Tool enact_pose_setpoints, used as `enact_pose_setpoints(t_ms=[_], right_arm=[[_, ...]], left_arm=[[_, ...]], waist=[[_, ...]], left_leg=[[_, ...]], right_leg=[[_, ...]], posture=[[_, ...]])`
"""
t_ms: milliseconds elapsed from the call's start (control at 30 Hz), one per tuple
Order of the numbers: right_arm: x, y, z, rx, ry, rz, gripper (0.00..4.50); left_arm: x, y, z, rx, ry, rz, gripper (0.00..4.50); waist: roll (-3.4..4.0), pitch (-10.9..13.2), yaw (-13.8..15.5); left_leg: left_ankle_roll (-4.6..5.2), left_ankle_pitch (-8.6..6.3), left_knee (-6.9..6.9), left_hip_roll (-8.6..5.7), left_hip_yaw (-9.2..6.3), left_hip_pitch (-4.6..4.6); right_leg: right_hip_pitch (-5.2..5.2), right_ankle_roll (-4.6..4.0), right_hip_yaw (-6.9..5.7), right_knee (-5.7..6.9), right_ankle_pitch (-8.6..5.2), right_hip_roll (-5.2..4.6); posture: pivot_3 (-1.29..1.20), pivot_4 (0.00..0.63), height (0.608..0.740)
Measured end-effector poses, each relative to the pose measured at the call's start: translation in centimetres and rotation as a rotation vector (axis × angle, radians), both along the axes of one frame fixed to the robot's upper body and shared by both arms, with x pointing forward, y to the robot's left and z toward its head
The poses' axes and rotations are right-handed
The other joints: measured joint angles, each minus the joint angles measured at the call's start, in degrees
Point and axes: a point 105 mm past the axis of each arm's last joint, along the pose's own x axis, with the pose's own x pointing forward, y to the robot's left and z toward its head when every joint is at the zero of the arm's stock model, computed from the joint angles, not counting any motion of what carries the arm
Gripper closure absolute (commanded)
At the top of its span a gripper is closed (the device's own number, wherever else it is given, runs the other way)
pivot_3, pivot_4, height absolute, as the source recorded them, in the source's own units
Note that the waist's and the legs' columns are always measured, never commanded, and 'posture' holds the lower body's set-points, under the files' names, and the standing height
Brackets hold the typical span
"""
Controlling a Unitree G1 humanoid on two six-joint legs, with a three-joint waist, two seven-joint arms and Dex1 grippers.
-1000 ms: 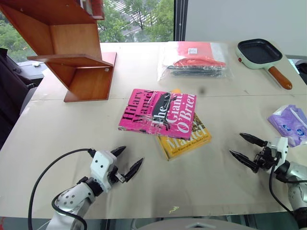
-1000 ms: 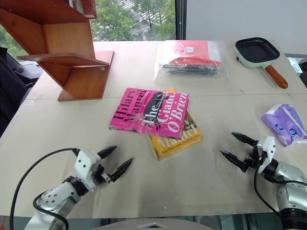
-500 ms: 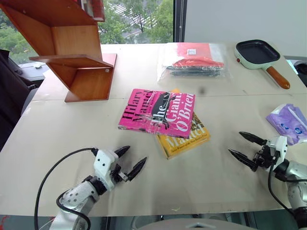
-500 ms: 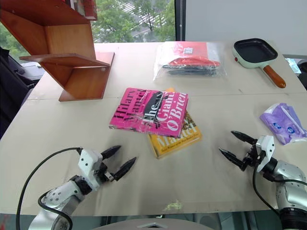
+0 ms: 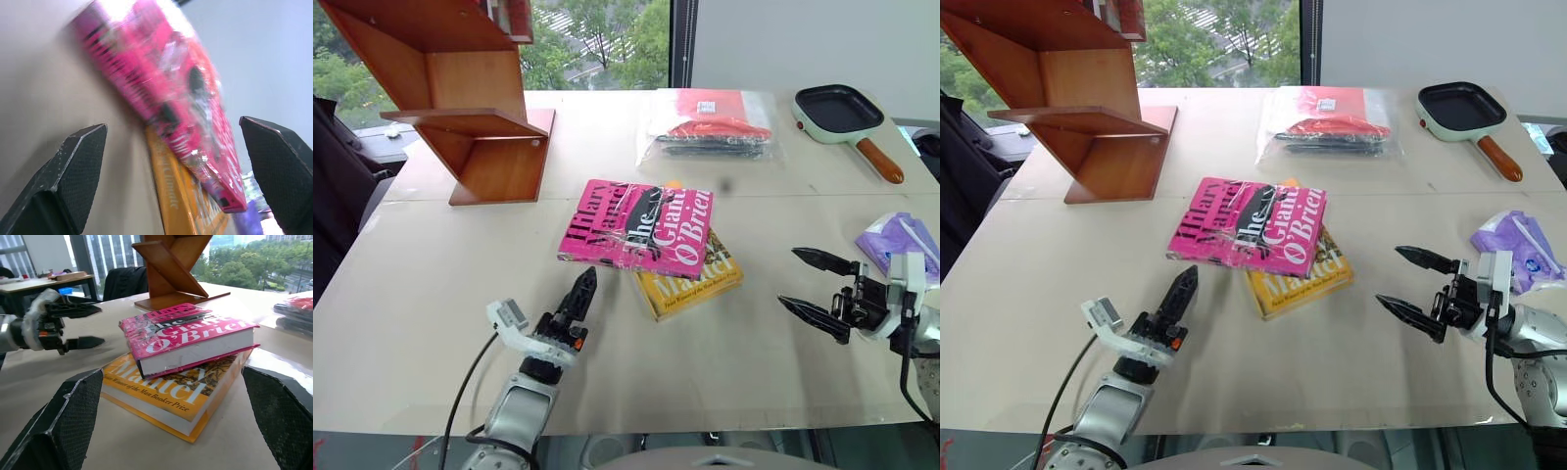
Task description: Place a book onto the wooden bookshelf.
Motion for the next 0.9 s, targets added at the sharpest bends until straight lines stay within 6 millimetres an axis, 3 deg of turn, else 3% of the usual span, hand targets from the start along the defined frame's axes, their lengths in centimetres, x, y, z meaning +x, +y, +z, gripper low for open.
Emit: enact_pose_setpoints(t_ms=[100,300,567,833,900], right_arm=[[-0.1,0.5,0.9,-0.032,-0.028,0.026,0.00],[-0.9,0.7,1.2,-0.104,0.006,0.063,0.00],[-1.6,0.9,3.1,-0.094,-0.009,0.053,0.00],[-2.0,0.9,3.3,-0.093,0.004,0.031,0.00],[-2.1,0.8,3.3,-0.095,0.004,0.023,0.00]], left_arm=[[1.7,-0.1,0.3,-0.076,0.025,-0.033,0.04],[3.5,-1.2,0.4,-0.064,0.049,-0.121,0.04],[5.1,-2.8,0.7,-0.108,0.076,-0.150,0.04],[6.2,-3.9,0.9,-0.155,0.097,-0.190,0.04],[6.8,-4.4,0.8,-0.196,0.104,-0.198,0.59]], waist=[[-0.14,-0.03,-0.05],[-0.16,-0.09,0.01],[-0.19,-0.11,1.05],[-0.20,-0.17,1.42],[-0.19,-0.19,1.60]], left_leg=[[-0.04,0.02,0.10,0.00,0.05,0.07],[-0.17,0.12,0.13,-0.11,0.17,0.17],[-0.19,0.13,0.16,-0.10,0.15,0.18],[-0.20,0.14,0.18,-0.13,0.15,0.18],[-0.20,0.15,0.23,-0.14,0.15,0.19]], right_leg=[[0.01,-0.01,0.00,0.22,-0.01,0.05],[0.04,-0.01,0.06,0.31,0.00,0.04],[0.06,-0.01,0.25,0.35,-0.01,0.03],[0.08,-0.01,0.26,0.35,0.00,0.02],[0.11,-0.01,0.23,0.36,-0.01,0.02]], posture=[[0.00,0.150,0.740],[0.00,0.150,0.740],[0.00,0.150,0.740],[0.00,0.150,0.740],[0.00,0.150,0.740]])
